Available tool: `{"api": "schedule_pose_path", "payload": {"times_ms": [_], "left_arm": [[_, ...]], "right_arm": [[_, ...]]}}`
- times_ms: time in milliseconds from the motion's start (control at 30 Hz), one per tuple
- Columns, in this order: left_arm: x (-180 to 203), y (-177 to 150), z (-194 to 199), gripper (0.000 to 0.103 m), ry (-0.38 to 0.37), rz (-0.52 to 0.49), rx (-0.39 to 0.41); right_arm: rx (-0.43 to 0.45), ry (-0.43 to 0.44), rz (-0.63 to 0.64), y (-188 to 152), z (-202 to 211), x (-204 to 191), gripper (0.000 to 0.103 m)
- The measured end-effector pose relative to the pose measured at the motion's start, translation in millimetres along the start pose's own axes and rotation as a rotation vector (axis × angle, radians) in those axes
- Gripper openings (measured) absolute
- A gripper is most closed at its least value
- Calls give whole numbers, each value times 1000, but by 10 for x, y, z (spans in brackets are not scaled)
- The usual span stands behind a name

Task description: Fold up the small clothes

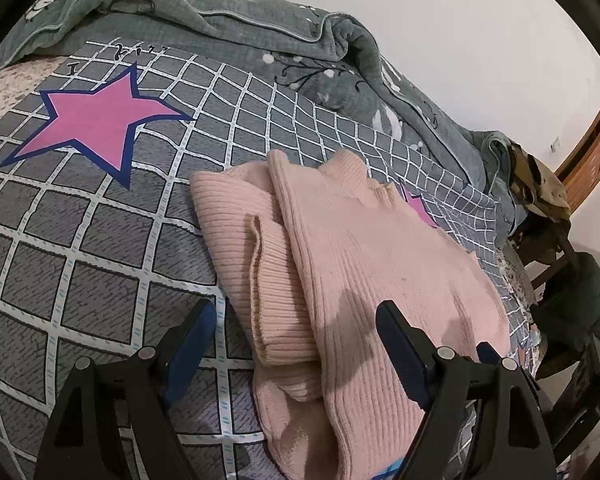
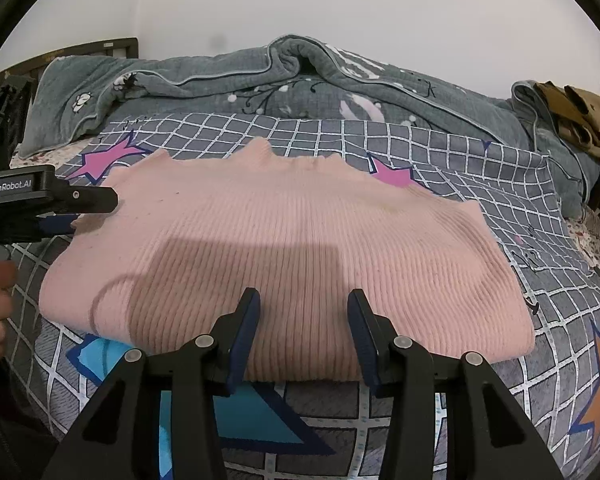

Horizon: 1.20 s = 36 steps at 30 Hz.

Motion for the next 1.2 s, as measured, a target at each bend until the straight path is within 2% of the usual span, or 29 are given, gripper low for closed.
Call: {"api": "schedule_pose_path", "payload": {"times_ms": [167, 400, 667, 867, 933, 1067, 1200], "left_arm": [[21, -35, 10, 81, -19, -4, -11], [54, -133, -23, 81, -111, 23, -62], [98, -128, -84, 80, -94, 18, -48], [118, -84, -126, 79, -85, 24, -17], [147, -71, -147, 75, -61, 7, -9], [194, -34, -230, 69, -6, -12, -2], [194, 17, -292, 60, 16, 15, 9]], "right_arm": [[0, -3, -1, -9, 16, -13, 44], [6, 6, 6, 12, 35, -25, 44], [45, 28, 24, 139, 84, 55, 44], [114, 73, 77, 457, 86, 264, 44], [116, 63, 96, 573, 52, 334, 44], [135, 101, 109, 702, 40, 469, 44], [182, 100, 82, 641, 48, 620, 44]]}}
Point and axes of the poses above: each gripper's, at about its wrist camera, not at the fingertips, and z roughly against the way its jaws point, x to its right, y to its top, the point moved 4 cm from there along -z, roughly the way its jaws point, and after that the axes turned 2 degrees about -x, right-handed, at the moved point
